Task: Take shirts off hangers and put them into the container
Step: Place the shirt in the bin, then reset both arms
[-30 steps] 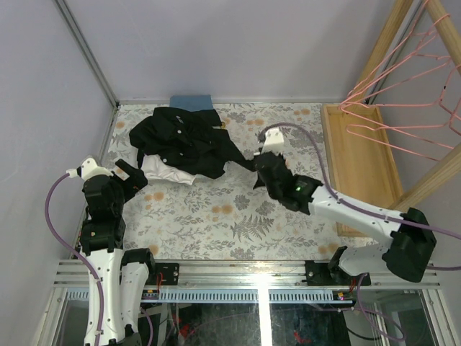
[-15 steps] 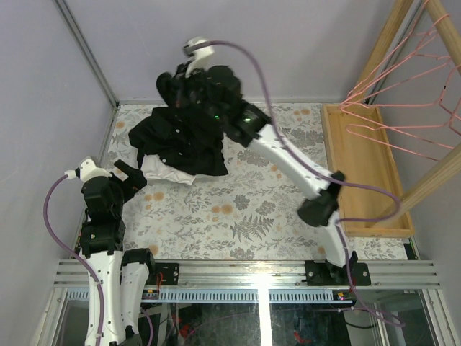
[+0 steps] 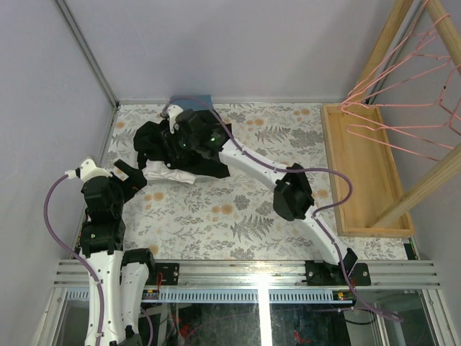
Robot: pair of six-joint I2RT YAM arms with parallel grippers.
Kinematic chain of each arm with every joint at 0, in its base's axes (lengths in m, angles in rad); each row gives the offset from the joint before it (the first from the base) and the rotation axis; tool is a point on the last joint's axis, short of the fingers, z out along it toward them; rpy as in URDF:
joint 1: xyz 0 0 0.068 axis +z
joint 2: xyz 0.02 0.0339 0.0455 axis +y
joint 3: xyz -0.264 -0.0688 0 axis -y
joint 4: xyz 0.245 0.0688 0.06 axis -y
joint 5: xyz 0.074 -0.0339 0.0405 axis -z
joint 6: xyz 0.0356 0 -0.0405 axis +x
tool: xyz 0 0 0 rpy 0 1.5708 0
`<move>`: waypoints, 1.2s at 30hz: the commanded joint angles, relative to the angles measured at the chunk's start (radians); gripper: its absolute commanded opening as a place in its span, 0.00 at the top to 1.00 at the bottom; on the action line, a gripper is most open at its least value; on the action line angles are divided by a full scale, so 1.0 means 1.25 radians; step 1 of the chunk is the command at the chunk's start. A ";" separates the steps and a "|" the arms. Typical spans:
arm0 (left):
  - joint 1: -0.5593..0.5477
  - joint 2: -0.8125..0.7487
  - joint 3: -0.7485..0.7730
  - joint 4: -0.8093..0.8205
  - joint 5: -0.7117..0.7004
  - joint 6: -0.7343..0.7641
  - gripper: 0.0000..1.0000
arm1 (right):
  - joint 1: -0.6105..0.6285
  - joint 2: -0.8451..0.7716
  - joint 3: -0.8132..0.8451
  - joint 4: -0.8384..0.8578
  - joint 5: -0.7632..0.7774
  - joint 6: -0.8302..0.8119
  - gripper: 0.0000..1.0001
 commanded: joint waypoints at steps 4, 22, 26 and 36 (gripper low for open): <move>0.005 0.001 -0.002 0.033 -0.004 -0.002 0.00 | -0.011 -0.288 -0.082 -0.004 -0.052 -0.062 0.28; 0.004 0.029 0.035 0.027 0.050 0.010 0.00 | -0.012 -0.935 -0.883 0.140 0.460 -0.056 0.12; 0.004 0.007 0.047 0.048 0.044 0.018 0.00 | -0.010 -1.065 -1.084 0.182 0.479 0.012 0.11; 0.004 -0.033 0.234 -0.055 0.089 0.028 0.00 | -0.010 -1.253 -1.127 0.097 0.362 0.039 0.01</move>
